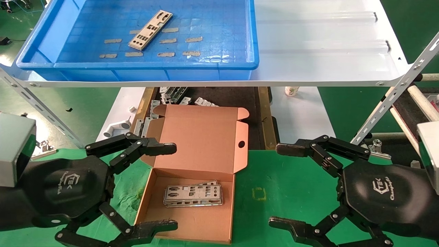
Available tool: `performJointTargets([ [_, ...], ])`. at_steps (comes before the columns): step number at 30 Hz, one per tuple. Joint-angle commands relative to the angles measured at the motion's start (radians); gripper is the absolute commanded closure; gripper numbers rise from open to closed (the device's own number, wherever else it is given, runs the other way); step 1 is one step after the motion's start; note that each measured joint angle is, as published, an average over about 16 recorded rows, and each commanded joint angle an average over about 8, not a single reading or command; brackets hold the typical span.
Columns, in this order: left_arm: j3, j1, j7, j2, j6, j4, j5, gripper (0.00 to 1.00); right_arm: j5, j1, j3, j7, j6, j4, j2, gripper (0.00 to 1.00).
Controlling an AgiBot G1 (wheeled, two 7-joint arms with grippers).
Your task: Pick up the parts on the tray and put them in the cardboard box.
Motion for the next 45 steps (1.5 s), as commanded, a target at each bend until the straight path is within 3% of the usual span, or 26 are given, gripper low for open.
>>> performJointTargets([
  [1, 0.000, 0.000, 0.000, 0.000, 0.000, 0.000, 0.000, 0.00, 0.000, 0.000, 0.000, 0.000, 0.000, 0.000, 0.000, 0.00],
  [45, 0.000, 0.000, 0.000, 0.000, 0.000, 0.000, 0.000, 0.00, 0.000, 0.000, 0.000, 0.000, 0.000, 0.000, 0.000, 0.00],
])
